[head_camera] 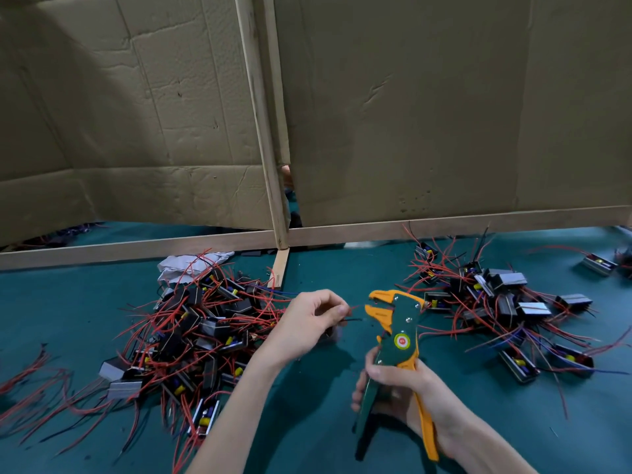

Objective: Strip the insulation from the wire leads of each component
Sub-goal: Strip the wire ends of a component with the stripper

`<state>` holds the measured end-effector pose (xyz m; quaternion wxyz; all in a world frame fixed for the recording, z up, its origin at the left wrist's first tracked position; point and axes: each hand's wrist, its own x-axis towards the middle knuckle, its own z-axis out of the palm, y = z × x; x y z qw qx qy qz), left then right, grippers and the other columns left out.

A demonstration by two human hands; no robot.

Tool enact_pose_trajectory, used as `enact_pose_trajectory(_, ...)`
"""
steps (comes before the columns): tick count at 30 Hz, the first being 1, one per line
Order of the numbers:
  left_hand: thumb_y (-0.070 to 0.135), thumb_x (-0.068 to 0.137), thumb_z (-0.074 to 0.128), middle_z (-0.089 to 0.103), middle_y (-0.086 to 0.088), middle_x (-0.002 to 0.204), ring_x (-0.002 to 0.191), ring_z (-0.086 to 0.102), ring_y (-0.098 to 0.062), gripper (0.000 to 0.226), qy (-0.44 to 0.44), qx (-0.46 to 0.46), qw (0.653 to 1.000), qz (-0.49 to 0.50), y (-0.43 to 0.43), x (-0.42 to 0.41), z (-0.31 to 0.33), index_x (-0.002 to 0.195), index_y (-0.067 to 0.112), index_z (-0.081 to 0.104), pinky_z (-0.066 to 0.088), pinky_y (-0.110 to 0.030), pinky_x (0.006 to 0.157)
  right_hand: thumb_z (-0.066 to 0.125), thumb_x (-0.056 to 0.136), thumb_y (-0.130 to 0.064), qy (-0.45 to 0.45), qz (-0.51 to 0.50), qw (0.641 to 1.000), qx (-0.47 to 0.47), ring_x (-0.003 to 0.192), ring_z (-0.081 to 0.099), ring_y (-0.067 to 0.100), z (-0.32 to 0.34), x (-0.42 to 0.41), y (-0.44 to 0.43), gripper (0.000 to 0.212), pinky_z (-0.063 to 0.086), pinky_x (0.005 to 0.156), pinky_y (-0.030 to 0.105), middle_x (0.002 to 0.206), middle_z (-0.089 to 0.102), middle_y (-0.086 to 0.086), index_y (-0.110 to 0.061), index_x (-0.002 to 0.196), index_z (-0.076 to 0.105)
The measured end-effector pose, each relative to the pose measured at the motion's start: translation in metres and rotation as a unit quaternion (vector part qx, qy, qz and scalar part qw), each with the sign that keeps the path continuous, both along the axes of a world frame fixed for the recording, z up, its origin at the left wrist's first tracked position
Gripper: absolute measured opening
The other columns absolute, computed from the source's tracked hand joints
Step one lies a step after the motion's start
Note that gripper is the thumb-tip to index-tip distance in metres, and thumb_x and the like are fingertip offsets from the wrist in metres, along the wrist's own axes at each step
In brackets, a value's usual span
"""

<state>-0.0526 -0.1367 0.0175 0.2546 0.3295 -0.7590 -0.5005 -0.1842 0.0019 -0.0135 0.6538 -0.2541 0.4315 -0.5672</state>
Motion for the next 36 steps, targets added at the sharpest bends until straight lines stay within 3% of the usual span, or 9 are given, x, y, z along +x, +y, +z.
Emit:
enact_pose_trajectory(4, 0.016, 0.093, 0.060, 0.066, 0.009, 0.071, 0.069, 0.059, -0.010, 0.020, 0.025, -0.126, 0.987, 0.097, 0.001, -0.008, 0.008, 0.076, 0.028, 0.062, 0.047, -0.029, 0.075, 0.070, 0.066, 0.005, -0.069, -0.063, 0.995, 0.017, 0.068, 0.065, 0.037, -0.006, -0.013, -0.006, 0.020, 0.057, 0.064, 0.045, 0.076, 0.061, 0.024, 0.001, 0.083, 0.061)
enact_pose_trajectory(9, 0.015, 0.094, 0.058, 0.062, 0.007, 0.068, 0.061, 0.053, -0.008, 0.015, 0.132, -0.167, 0.966, 0.151, 0.010, -0.051, 0.031, 0.081, 0.022, 0.062, 0.044, -0.024, 0.064, 0.063, 0.071, 0.000, -0.110, -0.097, 0.988, 0.047, 0.067, 0.065, 0.038, -0.009, -0.022, -0.011, 0.013, 0.058, 0.063, 0.046, 0.077, 0.062, 0.026, 0.006, 0.083, 0.062)
enact_pose_trajectory(15, 0.010, 0.094, 0.056, 0.069, -0.007, 0.088, 0.081, 0.062, -0.021, 0.011, 0.174, -0.158, 0.972, 0.026, 0.033, -0.130, 0.053, 0.094, 0.007, 0.067, 0.052, -0.038, 0.083, 0.063, 0.069, 0.002, -0.108, -0.073, 0.990, 0.051, 0.070, 0.067, 0.038, -0.014, -0.023, -0.012, 0.022, 0.057, 0.061, 0.044, 0.085, 0.062, 0.027, 0.007, 0.091, 0.062)
enact_pose_trajectory(20, -0.003, 0.096, 0.045, 0.052, -0.008, 0.140, 0.122, 0.054, -0.023, 0.031, 0.007, -0.170, 0.967, -0.187, 0.052, -0.150, 0.052, 0.121, 0.004, 0.064, 0.039, -0.029, 0.106, 0.061, 0.067, 0.004, -0.080, -0.070, 0.993, 0.054, 0.063, 0.068, 0.035, -0.016, -0.025, -0.015, 0.022, 0.057, 0.056, 0.041, 0.077, 0.067, 0.024, 0.008, 0.089, 0.062)
enact_pose_trajectory(24, 0.001, 0.096, 0.045, 0.043, -0.003, 0.147, 0.118, 0.055, -0.023, 0.040, -0.043, -0.177, 0.964, -0.193, 0.051, -0.120, 0.055, 0.132, 0.013, 0.056, 0.040, -0.028, 0.102, 0.063, 0.069, 0.002, -0.106, -0.072, 0.991, 0.048, 0.064, 0.068, 0.037, -0.018, -0.027, -0.016, 0.016, 0.057, 0.059, 0.044, 0.077, 0.065, 0.026, 0.007, 0.084, 0.064)
enact_pose_trajectory(29, -0.004, 0.087, 0.042, 0.052, -0.007, 0.132, 0.123, 0.049, -0.020, 0.050, -0.189, -0.252, 0.949, 0.024, 0.008, -0.045, 0.061, 0.129, 0.020, 0.056, 0.038, -0.031, 0.105, 0.066, 0.067, 0.001, -0.118, -0.070, 0.989, 0.048, 0.067, 0.066, 0.039, -0.016, -0.025, -0.015, 0.007, 0.058, 0.063, 0.048, 0.075, 0.062, 0.027, 0.005, 0.073, 0.067)
enact_pose_trajectory(32, 0.008, 0.089, 0.047, 0.047, -0.017, 0.128, 0.121, 0.042, -0.032, 0.043, -0.376, -0.299, 0.841, 0.248, -0.028, 0.005, 0.061, 0.130, 0.018, 0.051, 0.039, -0.041, 0.099, 0.065, 0.070, 0.000, -0.102, -0.070, 0.991, 0.046, 0.068, 0.066, 0.039, -0.016, -0.024, -0.014, 0.014, 0.058, 0.064, 0.048, 0.076, 0.062, 0.027, 0.005, 0.083, 0.061)
enact_pose_trajectory(34, 0.015, 0.092, 0.047, 0.039, -0.021, 0.130, 0.122, 0.038, -0.036, 0.040, -0.459, -0.231, 0.798, 0.314, -0.047, 0.034, 0.060, 0.131, 0.016, 0.049, 0.038, -0.042, 0.098, 0.065, 0.070, 0.000, -0.091, -0.071, 0.992, 0.047, 0.068, 0.066, 0.038, -0.015, -0.024, -0.014, 0.019, 0.058, 0.063, 0.047, 0.077, 0.063, 0.027, 0.005, 0.087, 0.059)
enact_pose_trajectory(36, 0.020, 0.094, 0.045, 0.032, -0.021, 0.137, 0.127, 0.034, -0.037, 0.040, -0.504, -0.130, 0.797, 0.306, -0.062, 0.055, 0.054, 0.134, 0.020, 0.048, 0.036, -0.042, 0.103, 0.066, 0.070, 0.001, -0.091, -0.070, 0.992, 0.045, 0.069, 0.066, 0.039, -0.015, -0.025, -0.014, 0.021, 0.058, 0.065, 0.047, 0.078, 0.063, 0.027, 0.005, 0.090, 0.058)
